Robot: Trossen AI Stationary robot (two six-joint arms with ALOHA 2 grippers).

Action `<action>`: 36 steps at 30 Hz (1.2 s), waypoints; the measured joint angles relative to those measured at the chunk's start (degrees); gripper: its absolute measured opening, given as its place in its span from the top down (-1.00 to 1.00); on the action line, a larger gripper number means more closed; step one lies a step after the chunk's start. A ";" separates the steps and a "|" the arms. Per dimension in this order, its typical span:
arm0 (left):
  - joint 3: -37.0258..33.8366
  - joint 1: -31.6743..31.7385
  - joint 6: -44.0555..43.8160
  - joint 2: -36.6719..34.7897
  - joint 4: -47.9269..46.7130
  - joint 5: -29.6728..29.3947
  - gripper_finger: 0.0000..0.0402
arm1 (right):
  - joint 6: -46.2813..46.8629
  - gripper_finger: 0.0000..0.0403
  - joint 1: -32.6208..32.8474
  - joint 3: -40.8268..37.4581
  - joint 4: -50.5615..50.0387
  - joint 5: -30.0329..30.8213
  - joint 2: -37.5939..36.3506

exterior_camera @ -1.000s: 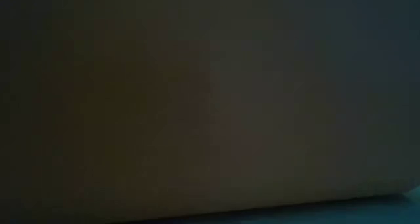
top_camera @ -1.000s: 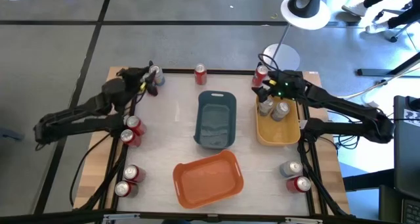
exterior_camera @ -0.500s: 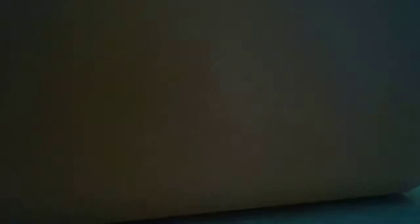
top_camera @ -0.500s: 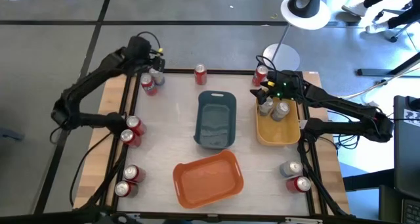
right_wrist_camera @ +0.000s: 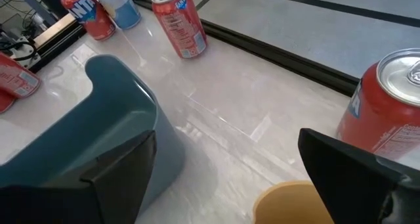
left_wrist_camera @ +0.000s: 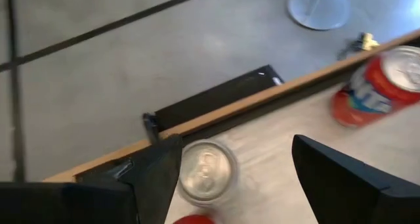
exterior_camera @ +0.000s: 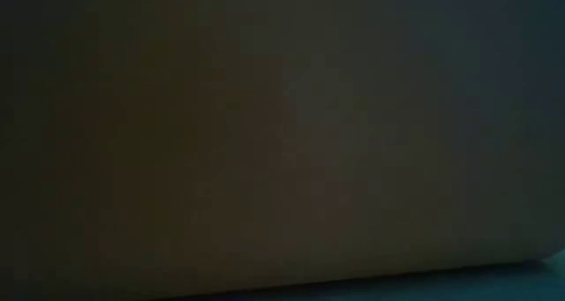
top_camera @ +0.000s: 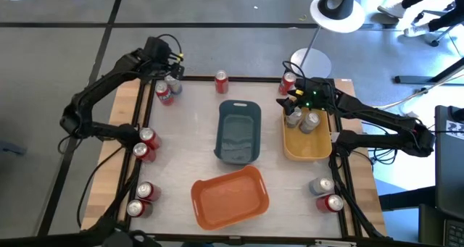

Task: Sort soda cans
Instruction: Put the top white soda can into the yellow bin

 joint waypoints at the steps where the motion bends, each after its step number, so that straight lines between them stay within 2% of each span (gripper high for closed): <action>1: -0.01 0.30 0.00 0.14 0.02 1.34 -0.39 | 0.12 -0.85 0.00 0.00 0.00 0.00 0.00; 5: -0.01 1.76 -1.06 1.82 -0.02 5.00 -0.39 | 0.15 -0.85 0.00 0.00 0.04 0.02 0.00; 14: -0.01 4.23 0.20 6.88 0.34 5.16 -0.39 | 0.58 -0.85 0.00 0.00 0.02 0.00 0.00; 27: -0.01 3.60 7.94 6.43 0.01 5.03 -0.39 | 0.63 -0.85 0.00 0.00 0.02 0.02 0.00; 36: -0.01 4.74 7.61 6.43 -0.35 5.04 -0.41 | 0.58 -0.85 -0.04 0.00 0.02 0.15 0.00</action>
